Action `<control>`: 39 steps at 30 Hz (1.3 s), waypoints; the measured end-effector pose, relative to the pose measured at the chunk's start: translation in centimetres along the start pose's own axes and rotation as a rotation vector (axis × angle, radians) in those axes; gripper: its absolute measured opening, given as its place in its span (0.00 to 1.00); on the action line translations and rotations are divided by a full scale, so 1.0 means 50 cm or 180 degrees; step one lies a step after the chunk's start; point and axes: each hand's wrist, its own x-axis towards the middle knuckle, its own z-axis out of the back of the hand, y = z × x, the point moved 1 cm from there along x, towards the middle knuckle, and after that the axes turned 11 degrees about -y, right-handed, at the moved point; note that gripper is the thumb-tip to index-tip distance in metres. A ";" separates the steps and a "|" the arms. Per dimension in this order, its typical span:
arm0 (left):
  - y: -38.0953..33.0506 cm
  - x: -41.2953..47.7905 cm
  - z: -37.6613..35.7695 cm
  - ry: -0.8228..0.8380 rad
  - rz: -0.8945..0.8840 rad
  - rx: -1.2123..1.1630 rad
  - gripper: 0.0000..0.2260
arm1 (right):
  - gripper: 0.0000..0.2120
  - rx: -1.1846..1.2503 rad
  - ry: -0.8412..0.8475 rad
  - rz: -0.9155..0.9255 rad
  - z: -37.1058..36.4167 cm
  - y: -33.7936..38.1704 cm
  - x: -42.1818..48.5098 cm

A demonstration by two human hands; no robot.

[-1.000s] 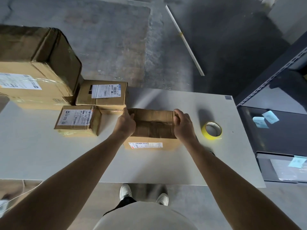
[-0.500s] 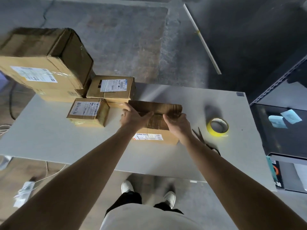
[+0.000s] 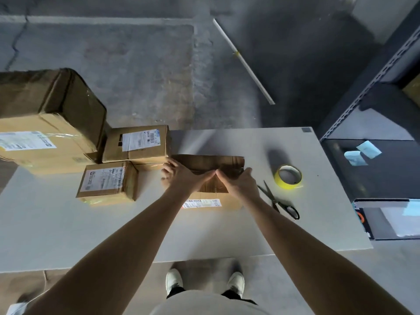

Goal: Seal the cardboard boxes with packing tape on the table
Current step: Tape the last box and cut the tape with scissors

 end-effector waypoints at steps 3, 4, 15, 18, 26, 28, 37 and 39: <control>0.000 0.005 -0.002 0.0010 -0.0030 0.0007 0.64 | 0.37 0.0072 -0.0144 -0.0064 -0.006 -0.002 -0.002; 0.002 0.009 -0.003 -0.0012 -0.0037 -0.0018 0.64 | 0.36 0.0059 -0.0174 -0.0066 -0.007 -0.002 -0.002; 0.018 0.031 -0.001 -0.0119 -0.0183 -0.0575 0.48 | 0.24 -0.0197 -0.0286 0.0272 -0.008 -0.007 0.008; 0.021 0.033 0.000 -0.0163 -0.0187 -0.0747 0.40 | 0.22 -0.0257 -0.0351 0.0332 -0.008 -0.007 0.008; 0.029 0.032 0.016 -0.0221 -0.0060 -0.1011 0.21 | 0.20 -0.0173 -0.0417 0.0359 -0.007 -0.008 0.004; 0.036 0.035 0.023 -0.0288 -0.0127 -0.0916 0.17 | 0.20 -0.0075 -0.0481 0.0339 -0.004 -0.011 0.001; 0.065 0.021 0.044 -0.0449 -0.0413 -0.1491 0.20 | 0.21 0.0647 -0.0713 0.0238 0.033 -0.011 -0.015; 0.063 0.014 0.054 -0.0498 -0.0586 -0.1590 0.23 | 0.24 0.1134 -0.0725 -0.0088 0.046 -0.010 -0.014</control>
